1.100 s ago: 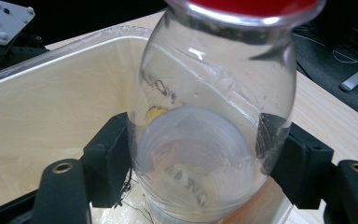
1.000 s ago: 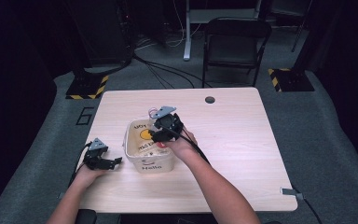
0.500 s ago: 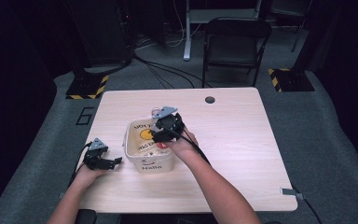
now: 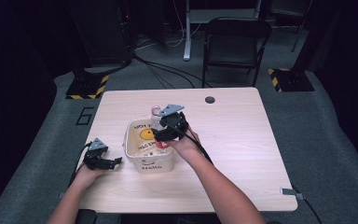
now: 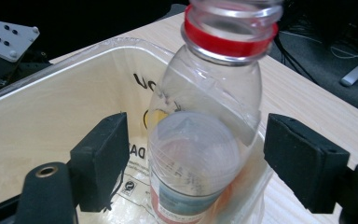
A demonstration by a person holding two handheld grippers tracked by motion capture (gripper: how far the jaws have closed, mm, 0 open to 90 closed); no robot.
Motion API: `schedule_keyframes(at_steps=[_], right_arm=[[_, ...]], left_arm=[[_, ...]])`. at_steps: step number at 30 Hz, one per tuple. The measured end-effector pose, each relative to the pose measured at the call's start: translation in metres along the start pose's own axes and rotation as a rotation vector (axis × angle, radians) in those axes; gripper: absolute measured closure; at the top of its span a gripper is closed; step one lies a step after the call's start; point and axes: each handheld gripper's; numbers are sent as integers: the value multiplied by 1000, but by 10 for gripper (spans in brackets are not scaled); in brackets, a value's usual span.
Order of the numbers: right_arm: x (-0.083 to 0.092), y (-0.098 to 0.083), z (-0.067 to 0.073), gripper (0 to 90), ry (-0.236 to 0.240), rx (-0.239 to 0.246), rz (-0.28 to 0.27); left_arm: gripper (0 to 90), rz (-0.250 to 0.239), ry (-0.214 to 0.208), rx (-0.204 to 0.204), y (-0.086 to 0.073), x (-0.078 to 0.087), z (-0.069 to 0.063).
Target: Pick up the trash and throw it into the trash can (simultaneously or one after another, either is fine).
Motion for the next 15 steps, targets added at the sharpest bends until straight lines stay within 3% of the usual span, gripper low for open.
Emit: schedule_keyframes(at_steps=[12, 15], right_arm=[[34, -13, -16, 267, 11, -66, -61], [40, -17, -22, 290, 5, -50, -68]], left_arm=[[97, 9, -2, 0, 0, 1, 0], [96, 10, -1, -2, 0, 1, 0]])
Point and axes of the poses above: each handheld gripper's, and its own axes: x roughly backward along the jaws, y roughly out of its top, z roughly to its left, and after that the axes turned 12 degrees about -y, right-handed
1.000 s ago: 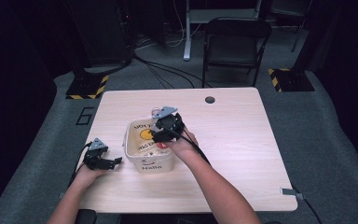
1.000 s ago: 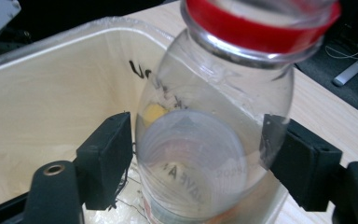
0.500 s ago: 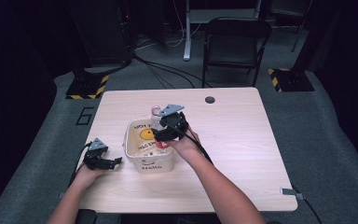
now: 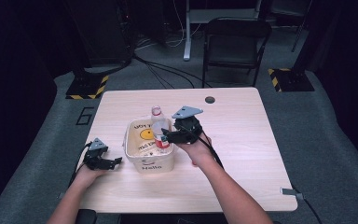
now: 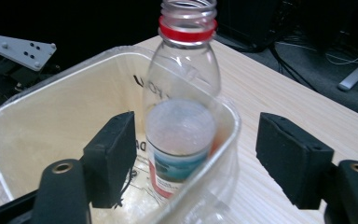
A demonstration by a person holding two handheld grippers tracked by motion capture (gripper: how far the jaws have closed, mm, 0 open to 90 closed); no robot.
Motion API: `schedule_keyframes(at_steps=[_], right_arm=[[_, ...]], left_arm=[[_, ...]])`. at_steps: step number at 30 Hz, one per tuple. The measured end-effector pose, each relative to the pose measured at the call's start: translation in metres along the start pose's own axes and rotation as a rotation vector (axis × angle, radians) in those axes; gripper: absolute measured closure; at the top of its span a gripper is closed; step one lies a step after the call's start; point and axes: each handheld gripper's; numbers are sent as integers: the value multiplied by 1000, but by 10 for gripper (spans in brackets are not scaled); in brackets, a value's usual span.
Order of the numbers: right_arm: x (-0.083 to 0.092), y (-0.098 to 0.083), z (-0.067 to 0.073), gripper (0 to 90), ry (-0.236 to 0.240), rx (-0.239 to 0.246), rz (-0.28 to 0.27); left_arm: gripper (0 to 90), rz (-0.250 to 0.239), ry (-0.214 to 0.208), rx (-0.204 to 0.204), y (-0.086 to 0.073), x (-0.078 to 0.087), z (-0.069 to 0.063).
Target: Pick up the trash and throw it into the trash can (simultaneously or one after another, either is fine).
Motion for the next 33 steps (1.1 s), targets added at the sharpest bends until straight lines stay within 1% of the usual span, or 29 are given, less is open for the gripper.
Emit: schedule_keyframes(at_steps=[2, 5, 9, 12, 14, 17, 21, 26, 28, 30, 33], right_arm=[[5, -3, -3, 307, -2, -5, -4], [10, -9, -9, 334, -8, 4, -10], [15, -20, -19, 377, -1, -39, 8], [18, -25, -23, 395, 4, -55, 8], [19, -29, -25, 400, 1, -56, 8], [22, -34, -28, 414, 6, -91, 4], [23, -40, -31, 416, 4, -116, 2], [26, -49, -35, 404, -11, -160, 5], [28, -52, -37, 405, -20, -167, 6], [29, -56, -38, 413, -33, -161, 10], [30, -62, -39, 423, -39, -156, 18]], left_arm=[[96, 0, 0, 0, 0, 0, 0], [96, 0, 0, 0, 0, 0, 0], [96, 0, 0, 0, 0, 0, 0], [96, 0, 0, 0, 0, 0, 0], [96, 0, 0, 0, 0, 0, 0], [96, 0, 0, 0, 0, 0, 0], [96, 1, 0, 0, 0, 0, 0], [96, 0, 0, 0, 0, 0, 0], [96, 0, 0, 0, 0, 0, 0], [96, 0, 0, 0, 0, 0, 0], [96, 0, 0, 0, 0, 0, 0]])
Point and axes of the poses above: each handheld gripper's, and its own axes: x roughly backward along the jaws, y roughly out of its top, z roughly to its left, and after that the axes turned 12 degrees about -y, right-handed
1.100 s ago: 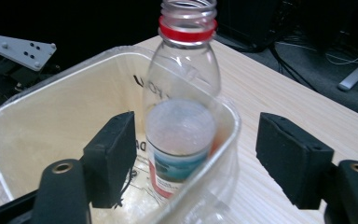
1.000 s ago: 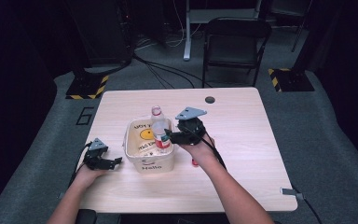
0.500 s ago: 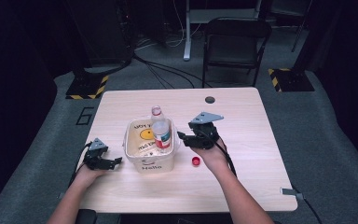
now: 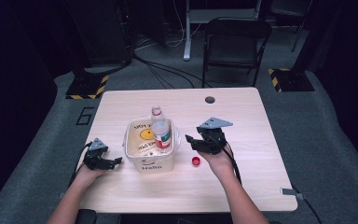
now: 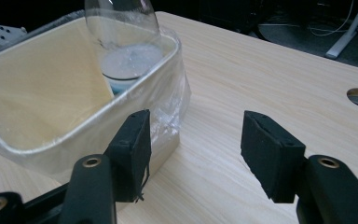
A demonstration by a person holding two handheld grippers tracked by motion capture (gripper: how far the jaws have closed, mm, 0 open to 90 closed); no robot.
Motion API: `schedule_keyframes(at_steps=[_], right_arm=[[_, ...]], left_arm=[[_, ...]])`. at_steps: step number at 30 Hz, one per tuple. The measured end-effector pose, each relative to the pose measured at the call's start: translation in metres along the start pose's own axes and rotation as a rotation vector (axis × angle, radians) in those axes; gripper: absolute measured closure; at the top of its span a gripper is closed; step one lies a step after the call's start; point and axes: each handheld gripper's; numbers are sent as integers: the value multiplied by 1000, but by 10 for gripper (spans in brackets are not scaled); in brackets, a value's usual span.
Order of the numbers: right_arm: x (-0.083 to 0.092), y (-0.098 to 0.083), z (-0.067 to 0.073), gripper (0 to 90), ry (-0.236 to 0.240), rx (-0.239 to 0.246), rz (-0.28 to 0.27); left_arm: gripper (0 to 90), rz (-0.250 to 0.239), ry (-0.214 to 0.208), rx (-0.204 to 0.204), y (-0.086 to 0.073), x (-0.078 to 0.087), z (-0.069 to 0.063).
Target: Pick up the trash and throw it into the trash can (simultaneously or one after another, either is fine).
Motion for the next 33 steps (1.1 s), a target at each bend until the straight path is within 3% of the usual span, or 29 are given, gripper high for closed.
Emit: schedule_keyframes(at_steps=[22, 33], right_arm=[[-2, -52, -4, 444, -10, -58, 60], [-5, -67, 0, 438, -38, -28, 90]], left_arm=[[96, 0, 0, 0, 0, 0, 0], [96, -2, 2, 0, 0, 0, 0]])
Point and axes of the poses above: each handheld gripper's, and its own axes: x roughly backward along the jaws, y roughly out of its top, z roughly to its left, and after that the axes turned 12 degrees about -y, right-handed
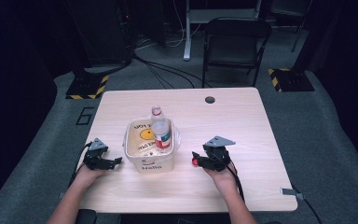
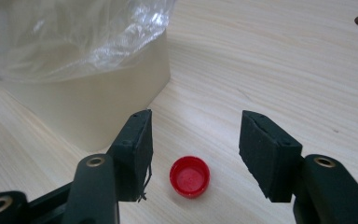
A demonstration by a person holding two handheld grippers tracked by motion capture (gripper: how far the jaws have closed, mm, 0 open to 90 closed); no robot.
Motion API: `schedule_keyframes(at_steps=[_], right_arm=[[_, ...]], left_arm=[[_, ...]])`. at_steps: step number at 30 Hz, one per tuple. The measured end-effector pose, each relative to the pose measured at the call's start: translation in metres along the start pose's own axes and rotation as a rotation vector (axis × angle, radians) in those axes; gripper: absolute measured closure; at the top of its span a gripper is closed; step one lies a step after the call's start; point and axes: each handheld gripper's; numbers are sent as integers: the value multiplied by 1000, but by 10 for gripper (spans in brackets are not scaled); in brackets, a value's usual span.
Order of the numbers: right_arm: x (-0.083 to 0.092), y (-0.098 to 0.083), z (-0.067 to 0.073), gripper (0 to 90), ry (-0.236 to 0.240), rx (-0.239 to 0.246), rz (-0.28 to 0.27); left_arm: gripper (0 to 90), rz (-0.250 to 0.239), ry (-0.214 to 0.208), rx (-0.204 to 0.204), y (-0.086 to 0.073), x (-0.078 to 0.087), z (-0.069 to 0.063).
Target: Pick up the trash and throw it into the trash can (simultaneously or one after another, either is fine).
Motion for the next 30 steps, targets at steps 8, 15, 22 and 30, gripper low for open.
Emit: schedule_keyframes(at_steps=[8, 15, 22, 30], right_arm=[[-6, -14, 5, 427, -5, 17, 33], [-17, -23, 4, 410, -16, 15, 80], [-26, -27, 5, 400, -23, 24, 109], [-36, -30, 10, 410, -30, 44, 127]], left_arm=[[96, 1, -1, 0, 0, 0, 0], [96, -5, 1, -1, 0, 0, 0], [97, -4, 1, -1, 0, 0, 0], [96, -5, 1, -1, 0, 0, 0]])
Point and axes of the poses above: each handheld gripper's, and its own axes: x roughly backward along the jaws, y roughly out of its top, z roughly to its left, and after that the axes turned 12 degrees about -y, right-handed
